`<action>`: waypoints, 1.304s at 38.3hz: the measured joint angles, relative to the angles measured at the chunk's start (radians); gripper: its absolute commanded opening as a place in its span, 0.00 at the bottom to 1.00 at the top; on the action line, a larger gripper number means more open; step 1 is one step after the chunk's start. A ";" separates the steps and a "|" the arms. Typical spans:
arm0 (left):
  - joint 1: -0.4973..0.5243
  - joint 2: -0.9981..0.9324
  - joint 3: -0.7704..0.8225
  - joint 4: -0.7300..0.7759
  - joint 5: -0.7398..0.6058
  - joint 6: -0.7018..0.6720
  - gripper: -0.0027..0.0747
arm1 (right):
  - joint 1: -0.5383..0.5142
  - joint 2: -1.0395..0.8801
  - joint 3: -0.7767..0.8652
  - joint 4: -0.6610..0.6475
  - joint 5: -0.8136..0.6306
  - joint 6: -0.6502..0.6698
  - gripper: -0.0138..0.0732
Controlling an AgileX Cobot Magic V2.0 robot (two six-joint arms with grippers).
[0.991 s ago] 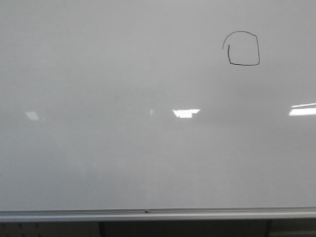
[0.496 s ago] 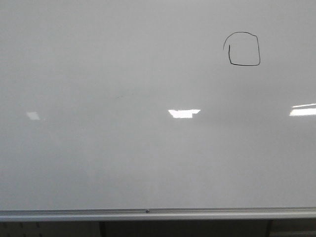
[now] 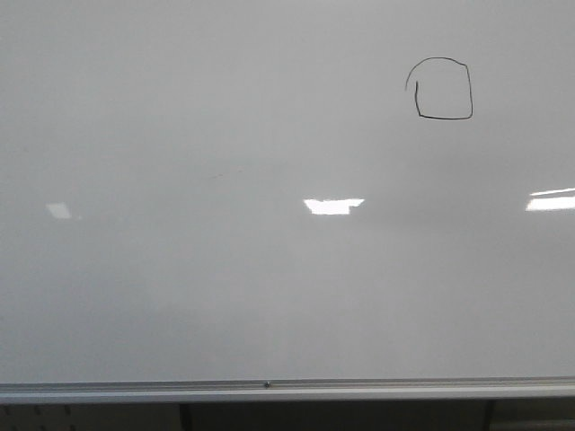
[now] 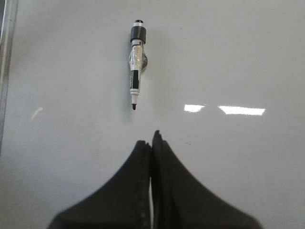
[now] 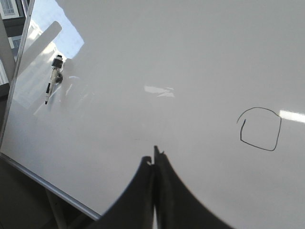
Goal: Write number 0 on whiteboard
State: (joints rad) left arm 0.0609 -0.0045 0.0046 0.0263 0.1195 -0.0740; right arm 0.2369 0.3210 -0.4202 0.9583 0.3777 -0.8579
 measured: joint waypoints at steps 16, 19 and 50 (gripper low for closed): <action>0.002 0.000 0.000 0.000 -0.004 0.000 0.01 | 0.000 0.000 0.000 0.000 0.000 0.000 0.08; 0.002 0.000 0.000 0.000 -0.004 0.000 0.01 | 0.000 0.000 0.000 0.000 0.000 0.000 0.08; 0.002 0.000 0.000 0.000 -0.005 0.000 0.01 | -0.002 0.000 0.041 -0.130 -0.064 0.005 0.08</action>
State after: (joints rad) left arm 0.0634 -0.0045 0.0046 0.0263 0.1150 -0.0745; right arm 0.2349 0.3210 -0.3787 0.8278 0.3139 -0.8530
